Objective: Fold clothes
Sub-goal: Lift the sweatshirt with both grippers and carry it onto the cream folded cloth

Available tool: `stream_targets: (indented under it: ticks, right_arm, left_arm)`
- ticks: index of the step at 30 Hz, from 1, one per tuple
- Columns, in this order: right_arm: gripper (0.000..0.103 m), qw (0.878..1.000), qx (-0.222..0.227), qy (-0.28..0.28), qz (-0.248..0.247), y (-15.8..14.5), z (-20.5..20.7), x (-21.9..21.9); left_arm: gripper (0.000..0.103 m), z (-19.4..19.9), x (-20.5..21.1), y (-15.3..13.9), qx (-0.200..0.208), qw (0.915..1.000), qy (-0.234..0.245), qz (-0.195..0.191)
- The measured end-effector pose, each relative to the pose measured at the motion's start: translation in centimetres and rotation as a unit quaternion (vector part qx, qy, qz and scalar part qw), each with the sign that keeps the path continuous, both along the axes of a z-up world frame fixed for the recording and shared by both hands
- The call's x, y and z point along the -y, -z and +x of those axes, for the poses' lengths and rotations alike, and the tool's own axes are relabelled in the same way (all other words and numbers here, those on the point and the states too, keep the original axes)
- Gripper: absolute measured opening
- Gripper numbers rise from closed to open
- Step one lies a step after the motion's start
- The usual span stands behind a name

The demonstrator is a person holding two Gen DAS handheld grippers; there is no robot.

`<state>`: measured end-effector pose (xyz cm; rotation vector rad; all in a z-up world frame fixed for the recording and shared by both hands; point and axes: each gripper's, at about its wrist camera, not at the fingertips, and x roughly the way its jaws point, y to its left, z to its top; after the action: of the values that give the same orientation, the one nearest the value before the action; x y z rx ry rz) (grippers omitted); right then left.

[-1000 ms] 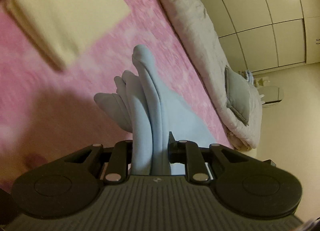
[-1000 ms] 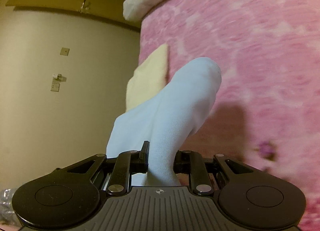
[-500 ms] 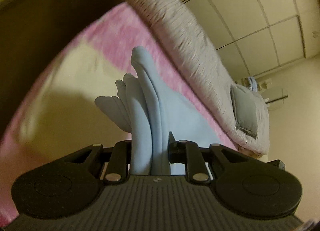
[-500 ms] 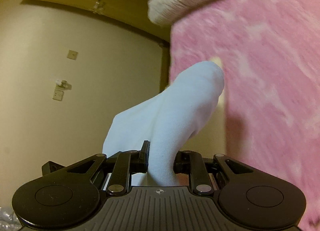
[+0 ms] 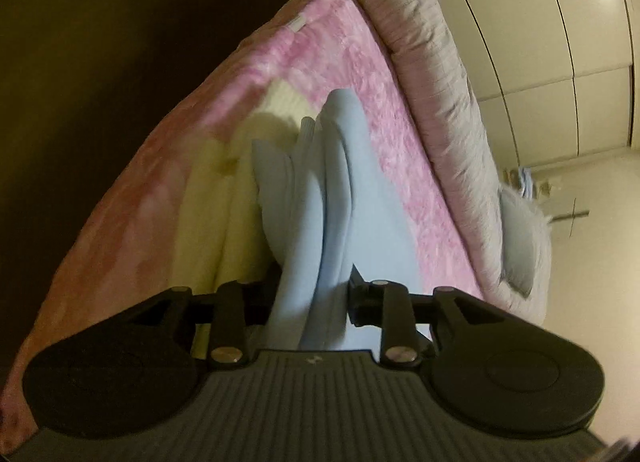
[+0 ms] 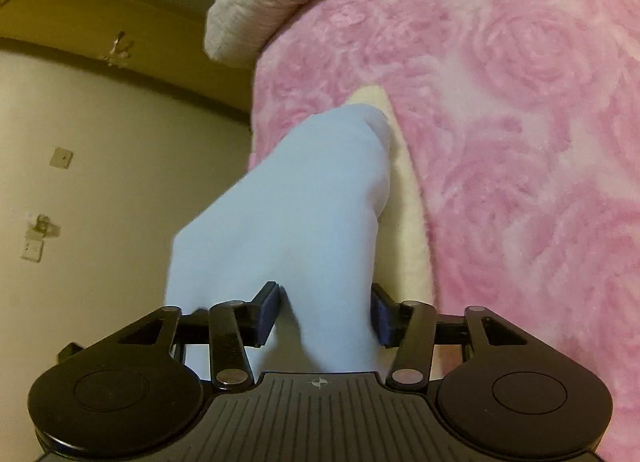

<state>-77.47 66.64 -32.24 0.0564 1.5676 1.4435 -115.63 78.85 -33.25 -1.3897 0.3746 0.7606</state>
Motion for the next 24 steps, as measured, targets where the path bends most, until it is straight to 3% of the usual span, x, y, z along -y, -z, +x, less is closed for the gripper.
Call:
stream_targets:
  ticks: [8,11,12,13,14,15,17,19,24]
  right_arm:
    - [0.053,0.999,-0.036,0.007,-0.038,-0.7,0.7,5.8]
    - [0.053,0.999,-0.017,0.001,-0.043,-0.5,-0.2,6.7]
    - [0.053,0.999,-0.016,0.008,-0.044,-0.5,-0.4,6.8]
    - [0.05,0.999,-0.004,0.004,-0.045,-0.7,-0.6,6.7]
    - [0.039,0.999,0.012,-0.002,-0.047,-1.0,-0.8,6.5]
    - [0.036,0.998,0.029,-0.016,-0.048,-1.4,-1.0,6.2]
    - [0.027,0.997,0.051,-0.048,-0.035,-2.1,-1.1,5.7]
    - [0.025,0.995,0.067,-0.072,-0.023,-2.8,-1.1,6.5]
    - [0.031,0.991,0.097,-0.079,-0.043,-1.6,-1.8,6.6]
  left_arm:
    - [0.034,-3.5,4.0,-1.9,-0.008,0.9998,0.015,-0.011]
    - [0.031,-4.3,5.6,-2.1,-0.001,0.9998,0.018,-0.006]
    - [0.024,-4.2,5.8,-2.1,0.0,0.9998,0.021,-0.002]
    - [0.014,-4.0,6.0,-2.2,-0.003,0.9996,0.027,0.007]
    - [0.013,-3.8,6.1,-2.6,-0.01,0.9992,0.035,0.02]
    - [0.011,-3.8,6.4,-3.0,-0.013,0.9987,0.039,0.03]
    - [0.01,-4.0,6.9,-3.4,-0.011,0.9986,0.038,0.037]
    - [0.01,-4.1,7.4,-2.9,-0.019,0.9983,0.042,0.035]
    - [0.016,-3.2,7.5,-1.5,-0.068,0.9952,0.056,0.042]
